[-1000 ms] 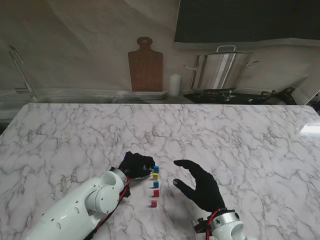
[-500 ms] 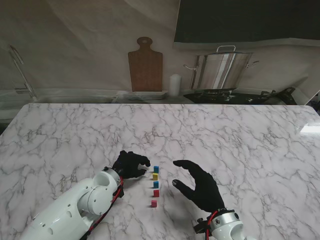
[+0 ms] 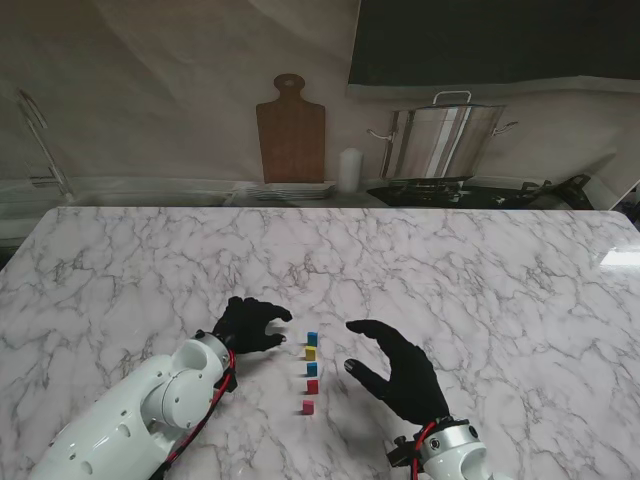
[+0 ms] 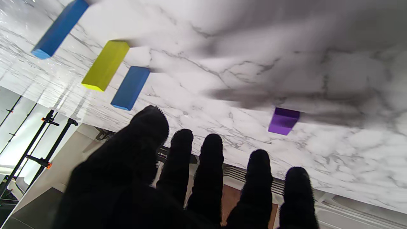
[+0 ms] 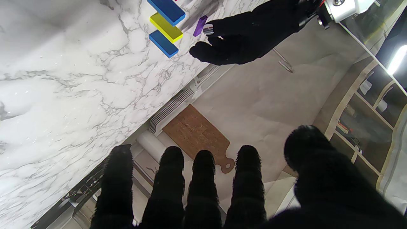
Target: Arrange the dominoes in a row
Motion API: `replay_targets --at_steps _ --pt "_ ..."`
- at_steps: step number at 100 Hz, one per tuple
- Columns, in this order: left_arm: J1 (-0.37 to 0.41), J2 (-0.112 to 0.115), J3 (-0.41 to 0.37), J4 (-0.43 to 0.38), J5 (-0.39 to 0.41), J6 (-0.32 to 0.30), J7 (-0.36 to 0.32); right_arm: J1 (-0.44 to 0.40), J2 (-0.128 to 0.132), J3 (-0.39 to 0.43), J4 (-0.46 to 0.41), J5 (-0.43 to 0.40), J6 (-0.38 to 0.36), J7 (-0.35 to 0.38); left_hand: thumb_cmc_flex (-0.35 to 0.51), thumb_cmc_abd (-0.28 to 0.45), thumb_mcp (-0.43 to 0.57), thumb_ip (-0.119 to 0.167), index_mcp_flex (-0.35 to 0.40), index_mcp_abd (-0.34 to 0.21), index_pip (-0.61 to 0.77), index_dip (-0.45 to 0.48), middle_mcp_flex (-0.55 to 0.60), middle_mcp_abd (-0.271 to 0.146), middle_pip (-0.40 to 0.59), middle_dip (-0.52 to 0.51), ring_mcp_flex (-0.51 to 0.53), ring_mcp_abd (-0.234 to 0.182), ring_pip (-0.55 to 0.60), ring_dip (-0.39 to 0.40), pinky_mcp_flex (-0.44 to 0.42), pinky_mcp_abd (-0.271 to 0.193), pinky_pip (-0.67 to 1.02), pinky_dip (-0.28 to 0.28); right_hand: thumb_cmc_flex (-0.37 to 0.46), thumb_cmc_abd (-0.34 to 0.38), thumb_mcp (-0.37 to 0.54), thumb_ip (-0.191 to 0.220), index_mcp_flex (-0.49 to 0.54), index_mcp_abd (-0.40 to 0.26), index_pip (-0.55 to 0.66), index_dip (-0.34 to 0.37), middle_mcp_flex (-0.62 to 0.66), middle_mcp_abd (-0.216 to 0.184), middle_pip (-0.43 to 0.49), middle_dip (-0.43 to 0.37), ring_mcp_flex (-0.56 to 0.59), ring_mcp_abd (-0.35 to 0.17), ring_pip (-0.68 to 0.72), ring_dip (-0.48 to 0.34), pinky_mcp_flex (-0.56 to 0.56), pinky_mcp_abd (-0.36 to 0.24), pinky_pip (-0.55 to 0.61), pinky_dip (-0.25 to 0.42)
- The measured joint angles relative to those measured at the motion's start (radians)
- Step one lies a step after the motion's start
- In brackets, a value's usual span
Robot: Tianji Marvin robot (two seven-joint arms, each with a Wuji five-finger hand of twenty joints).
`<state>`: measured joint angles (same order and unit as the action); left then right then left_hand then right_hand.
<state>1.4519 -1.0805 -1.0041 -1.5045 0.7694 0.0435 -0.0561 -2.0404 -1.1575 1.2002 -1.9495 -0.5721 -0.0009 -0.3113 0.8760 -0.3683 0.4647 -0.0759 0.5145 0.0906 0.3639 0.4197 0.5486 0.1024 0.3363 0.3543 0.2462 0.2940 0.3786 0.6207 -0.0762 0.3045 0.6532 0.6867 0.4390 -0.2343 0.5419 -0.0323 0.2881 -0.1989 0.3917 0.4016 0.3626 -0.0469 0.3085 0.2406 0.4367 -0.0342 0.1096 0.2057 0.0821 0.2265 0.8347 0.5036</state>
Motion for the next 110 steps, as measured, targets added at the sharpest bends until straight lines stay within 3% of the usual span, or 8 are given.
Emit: replay_targets --at_steps 67,84,96,110 --pt "-0.015 0.021 -0.078 0.026 0.091 -0.003 -0.061 0.000 -0.001 0.002 0.000 0.002 0.000 0.000 -0.009 0.032 -0.053 0.011 0.000 0.000 -0.014 0.000 -0.018 0.008 0.000 0.000 0.000 0.001 -0.022 -0.022 -0.008 0.000 -0.059 0.000 0.000 0.000 0.000 0.000 0.000 0.000 0.000 0.000 0.000 0.000 0.000 0.000 0.000 0.000 0.000 0.000 0.000 0.000 0.000 0.000" --pt "-0.046 0.027 -0.049 0.046 0.101 0.082 -0.076 0.000 -0.001 0.004 0.000 0.003 0.001 -0.002 -0.010 0.049 -0.077 0.020 0.000 0.033 0.025 0.036 -0.018 0.009 0.009 0.003 0.001 0.002 -0.022 -0.022 -0.008 0.000 -0.060 0.005 0.000 0.000 0.000 0.000 0.000 0.000 0.000 0.000 0.000 0.000 0.000 0.000 0.000 0.001 0.000 0.000 0.000 0.000 0.000 0.000" --pt "-0.080 0.027 -0.022 0.089 0.099 0.100 -0.073 0.000 -0.001 0.005 -0.001 0.003 0.001 -0.003 -0.025 0.054 -0.107 0.021 -0.015 0.044 0.112 0.122 -0.018 0.009 0.025 0.024 0.001 0.002 -0.010 -0.022 -0.008 -0.001 -0.060 0.017 0.000 0.000 0.000 0.000 0.000 0.000 0.000 0.000 0.000 0.000 0.000 0.000 0.000 0.002 0.000 0.000 0.000 0.000 0.000 0.000" --pt "-0.114 0.027 0.016 0.125 0.094 0.143 -0.072 -0.001 -0.001 0.007 -0.002 0.006 0.001 -0.003 -0.046 0.063 -0.117 0.021 -0.013 0.060 0.140 0.148 -0.018 0.009 0.028 0.033 0.001 0.002 -0.007 -0.017 -0.008 -0.001 -0.060 0.018 0.000 0.000 0.000 0.000 0.000 0.000 0.000 0.000 0.000 0.000 0.000 0.000 0.000 0.005 0.000 0.000 0.000 0.000 0.000 0.000"
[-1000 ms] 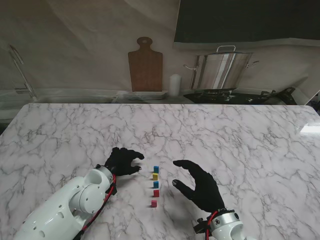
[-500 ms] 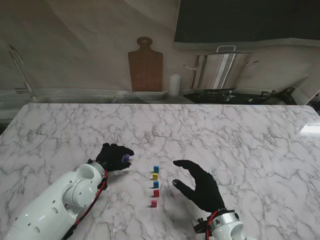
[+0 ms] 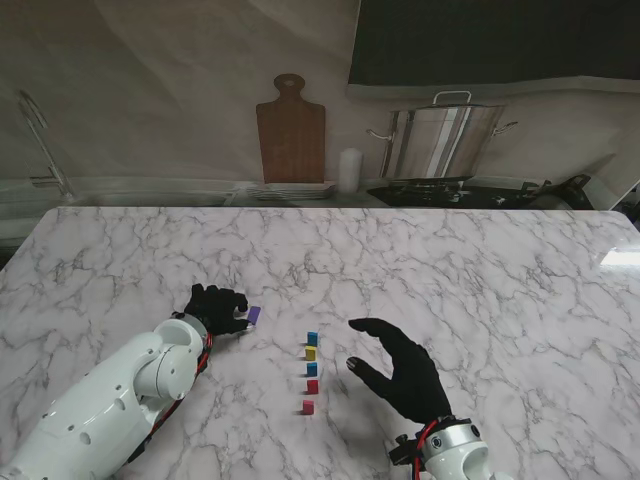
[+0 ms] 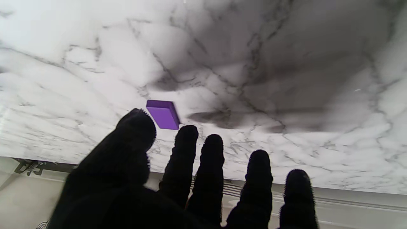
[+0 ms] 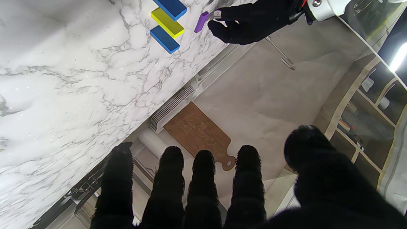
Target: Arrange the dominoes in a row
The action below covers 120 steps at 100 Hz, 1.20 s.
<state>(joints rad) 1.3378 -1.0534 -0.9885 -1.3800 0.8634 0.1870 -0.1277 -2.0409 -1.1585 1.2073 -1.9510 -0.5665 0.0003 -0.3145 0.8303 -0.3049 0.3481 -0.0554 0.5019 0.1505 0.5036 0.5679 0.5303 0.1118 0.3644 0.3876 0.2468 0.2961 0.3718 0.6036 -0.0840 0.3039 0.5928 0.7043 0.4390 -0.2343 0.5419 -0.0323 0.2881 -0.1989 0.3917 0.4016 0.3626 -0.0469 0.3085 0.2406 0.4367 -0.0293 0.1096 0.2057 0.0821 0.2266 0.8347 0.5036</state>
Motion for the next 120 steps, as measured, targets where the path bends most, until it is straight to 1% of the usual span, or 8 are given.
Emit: replay_targets --at_steps 20,35,51,60,82,99,110,120 --pt "-0.043 -0.001 0.049 0.040 -0.018 0.018 0.001 0.000 0.000 0.001 -0.001 0.002 0.001 0.001 -0.026 0.001 -0.034 0.000 -0.011 0.012 0.011 0.002 -0.004 0.000 0.008 0.002 -0.019 0.001 0.003 0.000 0.000 0.000 -0.007 0.000 0.000 0.000 0.000 0.000 0.000 0.000 0.000 0.000 0.000 0.000 0.000 0.000 0.000 0.000 0.000 0.000 0.000 0.000 0.000 0.000" --pt "-0.071 -0.004 0.096 0.064 -0.030 0.041 0.020 0.000 0.000 0.002 -0.001 0.002 0.001 0.002 -0.049 0.015 -0.064 0.000 -0.072 0.038 0.139 0.128 -0.026 0.007 0.034 0.029 -0.029 0.001 0.014 0.011 0.000 -0.001 -0.012 0.001 0.000 0.000 0.000 0.000 0.000 0.000 0.000 0.000 0.000 0.000 0.000 0.000 0.000 0.000 0.000 0.000 0.000 0.000 0.000 0.000" --pt "-0.092 -0.011 0.124 0.078 -0.035 0.062 0.029 0.000 0.000 0.004 -0.002 0.002 0.001 0.002 -0.048 0.013 -0.036 0.000 -0.109 0.039 0.269 0.276 -0.040 0.019 0.061 0.052 -0.029 0.001 0.031 0.022 0.000 -0.001 -0.012 0.013 0.000 0.000 0.000 0.000 0.000 0.000 0.000 0.000 0.000 0.000 0.000 0.000 0.000 0.000 0.000 0.000 0.000 0.000 0.000 0.000" --pt "-0.097 -0.013 0.133 0.080 -0.030 0.064 0.029 -0.001 0.000 0.004 -0.002 0.003 0.001 0.002 0.025 -0.014 0.012 0.000 -0.109 0.037 0.283 0.315 -0.037 0.017 0.069 0.053 -0.029 0.001 0.040 0.023 0.000 -0.001 -0.012 0.014 0.000 0.000 0.000 0.000 0.000 0.000 0.000 0.000 0.000 0.000 0.000 0.000 0.000 0.000 0.000 0.000 0.000 0.000 0.000 0.000" --pt "-0.099 -0.015 0.136 0.085 -0.019 0.062 0.036 -0.001 0.000 0.004 -0.003 0.003 0.001 0.002 0.189 -0.064 0.026 0.000 -0.109 -0.064 0.288 0.297 -0.036 0.007 0.072 0.059 -0.029 0.001 0.056 0.024 0.000 -0.002 0.015 0.014 0.000 0.000 0.000 0.000 0.000 0.000 0.000 0.000 0.000 0.000 0.000 0.000 0.000 0.000 0.000 0.000 0.000 0.000 0.000 0.000" --pt "-0.096 -0.015 0.128 0.087 -0.016 0.042 0.040 -0.002 0.000 0.004 -0.003 0.003 0.001 0.002 0.238 -0.077 0.042 0.000 -0.078 -0.131 0.309 0.276 -0.032 -0.006 0.075 0.059 -0.028 0.001 0.061 0.026 0.000 -0.002 0.022 0.014 0.000 0.000 0.000 0.000 0.000 0.000 0.000 0.000 0.000 0.000 0.000 0.000 0.000 0.000 0.000 0.000 0.000 0.000 0.000 0.000" --pt "-0.087 -0.015 0.114 0.082 -0.006 0.030 0.042 -0.002 0.000 0.003 -0.003 0.003 0.001 0.002 0.238 -0.077 0.044 0.000 -0.078 -0.136 0.313 0.254 -0.032 -0.006 0.075 0.059 -0.028 0.001 0.065 0.026 0.000 -0.002 0.029 0.014 0.000 0.000 0.000 0.000 0.000 0.000 0.000 0.000 0.000 0.000 0.000 0.000 0.000 0.000 0.000 0.000 0.002 0.000 0.000 0.000" --pt "-0.064 -0.015 0.081 0.057 -0.003 0.019 0.034 -0.002 0.000 0.003 -0.003 0.002 0.001 0.002 0.163 -0.074 0.083 0.000 -0.078 -0.096 0.152 0.115 -0.033 -0.006 0.075 0.059 -0.028 0.001 0.065 0.026 0.000 -0.002 0.030 0.013 0.000 0.000 0.000 0.000 0.000 0.000 0.000 0.000 0.000 0.000 0.000 0.000 0.000 0.000 0.000 0.000 0.002 0.000 0.000 0.000"
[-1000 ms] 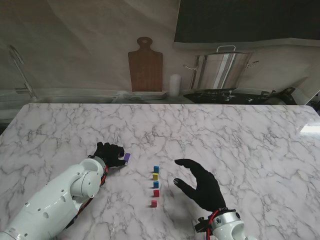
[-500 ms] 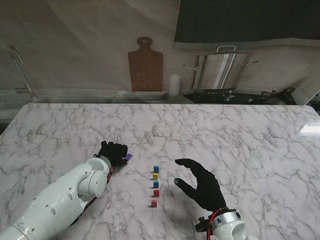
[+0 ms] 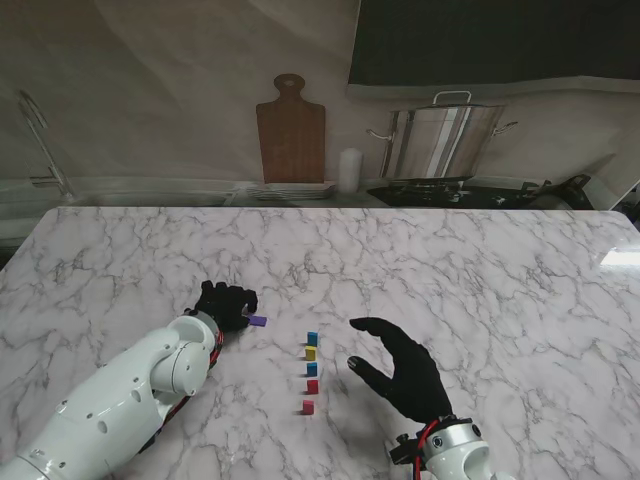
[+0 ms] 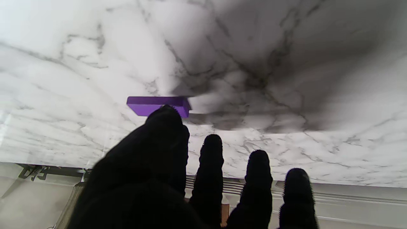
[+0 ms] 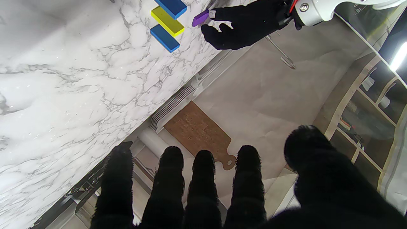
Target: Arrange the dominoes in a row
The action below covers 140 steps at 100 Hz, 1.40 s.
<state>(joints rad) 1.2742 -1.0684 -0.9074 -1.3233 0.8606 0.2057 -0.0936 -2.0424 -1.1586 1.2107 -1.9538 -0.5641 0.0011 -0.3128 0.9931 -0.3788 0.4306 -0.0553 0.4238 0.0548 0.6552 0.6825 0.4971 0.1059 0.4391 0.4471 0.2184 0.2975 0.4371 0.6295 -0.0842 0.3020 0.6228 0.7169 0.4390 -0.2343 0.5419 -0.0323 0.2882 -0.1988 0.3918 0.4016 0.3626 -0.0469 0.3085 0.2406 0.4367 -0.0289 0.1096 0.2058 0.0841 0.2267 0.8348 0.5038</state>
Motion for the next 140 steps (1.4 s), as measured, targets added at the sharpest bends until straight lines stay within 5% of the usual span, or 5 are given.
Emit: replay_targets --at_steps 18,63,105,140 --pt "0.022 0.005 -0.023 -0.032 -0.015 -0.052 -0.011 0.000 0.000 0.000 0.000 0.000 0.000 0.000 -0.078 0.013 0.038 0.000 0.001 0.009 -0.190 -0.162 -0.003 0.000 -0.033 -0.016 0.000 -0.001 0.000 0.000 0.000 0.000 0.000 -0.007 0.000 0.000 0.000 0.000 0.000 0.000 0.000 0.000 0.000 0.000 0.000 0.000 0.000 0.000 0.000 0.000 0.000 0.000 0.000 0.000" --pt "-0.010 -0.001 0.045 0.010 -0.028 -0.027 0.023 -0.003 0.000 0.001 -0.002 0.000 -0.001 -0.002 -0.076 0.013 0.064 0.000 0.021 -0.013 -0.162 -0.175 -0.023 0.000 -0.050 -0.019 0.000 -0.001 0.000 0.000 0.000 0.000 0.000 -0.009 0.000 0.000 0.000 0.000 0.000 0.000 0.000 0.000 0.000 0.000 0.000 0.000 0.000 0.000 0.000 0.000 0.008 0.000 0.000 0.000" --pt "-0.028 -0.003 0.073 0.034 -0.028 -0.026 0.039 -0.003 0.000 0.002 -0.002 0.001 -0.001 -0.001 -0.010 -0.043 0.074 -0.011 -0.017 -0.017 0.174 0.148 -0.039 0.000 -0.038 -0.019 0.003 -0.003 0.017 0.000 0.000 0.000 0.025 -0.014 0.000 0.000 0.000 0.000 0.000 0.000 0.000 0.000 0.000 0.000 0.000 0.000 0.000 0.000 0.000 0.000 0.009 0.000 0.002 0.000" --pt "-0.033 -0.005 0.078 0.037 -0.033 -0.027 0.046 -0.003 0.000 0.002 -0.003 0.002 -0.001 -0.001 0.025 -0.081 0.035 -0.034 -0.046 -0.016 0.328 0.296 -0.032 0.008 -0.014 -0.019 0.028 -0.005 0.031 0.002 0.000 0.000 0.037 -0.019 0.000 0.000 0.000 0.000 0.000 0.000 0.000 0.000 0.000 0.000 0.000 0.000 0.000 0.000 0.000 0.000 0.010 0.000 0.011 0.007"
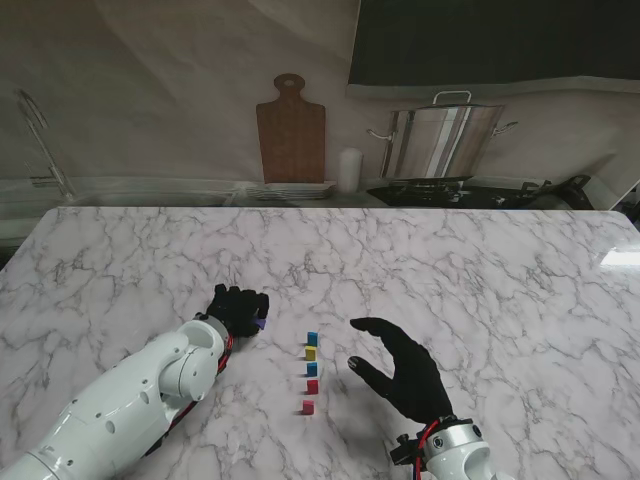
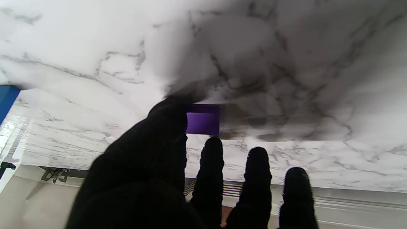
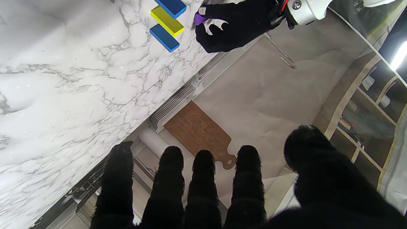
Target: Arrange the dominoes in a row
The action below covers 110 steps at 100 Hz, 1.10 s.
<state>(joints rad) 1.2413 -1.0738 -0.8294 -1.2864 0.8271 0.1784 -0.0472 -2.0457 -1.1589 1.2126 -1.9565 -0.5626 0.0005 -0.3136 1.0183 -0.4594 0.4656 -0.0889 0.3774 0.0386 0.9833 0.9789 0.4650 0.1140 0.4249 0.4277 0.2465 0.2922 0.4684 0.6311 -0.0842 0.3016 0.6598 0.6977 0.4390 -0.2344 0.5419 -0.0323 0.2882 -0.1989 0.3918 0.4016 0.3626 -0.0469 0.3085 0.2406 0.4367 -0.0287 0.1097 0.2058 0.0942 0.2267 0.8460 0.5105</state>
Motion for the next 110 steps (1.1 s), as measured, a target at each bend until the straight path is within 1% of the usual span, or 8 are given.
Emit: replay_targets --at_steps 16,23,32,38,47,56,85,110 --pt "-0.001 0.000 -0.001 0.001 0.000 -0.007 0.000 0.000 0.000 0.000 0.000 0.000 0.000 0.000 0.000 -0.015 -0.001 -0.003 -0.002 -0.005 0.029 0.049 0.062 -0.010 0.013 -0.001 0.060 -0.004 0.025 0.009 0.000 0.000 0.050 0.000 0.000 0.000 0.000 0.000 0.000 0.000 0.000 0.000 0.000 0.000 0.000 0.000 0.000 0.000 0.007 0.000 0.000 0.000 0.000 0.001" --pt "-0.004 0.000 -0.002 0.001 0.000 -0.012 0.001 0.000 0.000 0.000 0.000 0.000 0.000 0.000 0.000 -0.001 0.006 -0.003 0.008 -0.035 0.065 0.066 0.127 -0.017 -0.006 0.088 0.075 -0.010 0.053 0.033 0.000 -0.001 0.076 -0.003 0.000 0.000 0.000 0.000 0.000 0.000 0.000 0.000 0.000 0.000 0.000 0.000 0.000 0.000 0.008 0.000 0.000 0.000 0.002 0.001" --pt "-0.008 0.000 -0.003 0.000 0.001 -0.018 0.006 0.000 0.000 0.000 0.000 0.001 0.000 0.001 0.014 0.002 0.016 -0.003 0.016 -0.049 0.094 0.076 0.277 -0.058 -0.090 0.249 0.090 -0.020 0.085 0.049 0.000 -0.001 0.099 -0.011 0.000 0.000 0.000 0.000 0.000 0.000 0.000 0.000 0.000 0.000 0.000 0.000 0.000 0.000 0.008 0.000 0.001 0.000 0.008 0.001" --pt "-0.010 -0.001 -0.003 0.000 0.002 -0.018 0.009 0.000 0.000 0.000 -0.001 0.001 0.000 0.001 0.016 0.002 0.016 -0.003 0.017 -0.054 0.097 0.076 0.350 -0.084 -0.090 0.327 0.099 -0.022 0.093 0.056 0.000 -0.002 0.106 -0.013 0.000 0.000 0.000 0.000 0.000 0.000 0.000 0.000 0.000 0.000 0.000 0.000 0.000 0.000 0.008 0.000 0.001 0.000 0.009 0.001" --pt "-0.010 -0.001 -0.003 0.000 0.002 -0.018 0.011 0.000 0.000 0.000 -0.001 0.001 0.000 0.001 0.026 -0.009 0.016 -0.003 0.031 -0.063 0.098 0.076 0.405 -0.120 -0.023 0.375 0.108 -0.031 0.105 0.058 0.000 -0.002 0.117 -0.015 0.000 0.000 0.000 0.000 0.000 0.000 0.000 0.000 0.000 0.000 0.000 0.000 0.000 0.000 0.008 0.000 0.001 0.000 0.010 0.002" --pt "-0.009 -0.001 -0.003 0.000 0.004 -0.018 0.011 0.000 0.000 0.000 -0.001 0.001 0.000 0.001 0.027 -0.021 0.016 -0.003 0.036 -0.065 0.081 0.072 0.412 -0.128 -0.001 0.380 0.115 -0.031 0.110 0.058 0.000 -0.002 0.119 -0.018 0.000 0.000 0.000 0.000 0.000 0.000 0.000 0.000 0.000 0.000 0.000 0.000 0.000 0.000 0.008 0.000 0.001 0.000 0.010 0.002" --pt "-0.007 -0.001 -0.004 0.001 0.017 -0.026 0.013 0.000 0.000 -0.001 -0.001 0.000 0.000 0.002 0.027 -0.022 0.016 -0.003 0.040 -0.036 -0.190 -0.144 0.413 -0.143 0.040 0.376 0.115 -0.032 0.110 0.058 0.000 -0.002 0.125 -0.026 0.000 0.000 0.000 0.000 0.000 0.000 0.000 0.000 0.000 0.000 0.000 0.000 0.000 0.000 0.008 0.000 0.001 0.000 0.011 0.002" --pt "-0.007 0.000 -0.004 0.002 0.018 -0.030 0.013 0.000 0.000 -0.001 -0.001 0.000 0.000 0.002 0.026 -0.006 -0.051 -0.003 0.140 -0.035 -0.163 -0.271 0.413 -0.141 0.028 0.400 0.099 -0.033 0.110 0.060 0.000 -0.001 0.121 -0.041 0.000 0.000 0.000 0.000 0.000 0.000 0.000 0.000 0.000 0.000 0.000 0.000 0.000 0.000 0.008 0.000 0.010 0.000 0.011 0.002"
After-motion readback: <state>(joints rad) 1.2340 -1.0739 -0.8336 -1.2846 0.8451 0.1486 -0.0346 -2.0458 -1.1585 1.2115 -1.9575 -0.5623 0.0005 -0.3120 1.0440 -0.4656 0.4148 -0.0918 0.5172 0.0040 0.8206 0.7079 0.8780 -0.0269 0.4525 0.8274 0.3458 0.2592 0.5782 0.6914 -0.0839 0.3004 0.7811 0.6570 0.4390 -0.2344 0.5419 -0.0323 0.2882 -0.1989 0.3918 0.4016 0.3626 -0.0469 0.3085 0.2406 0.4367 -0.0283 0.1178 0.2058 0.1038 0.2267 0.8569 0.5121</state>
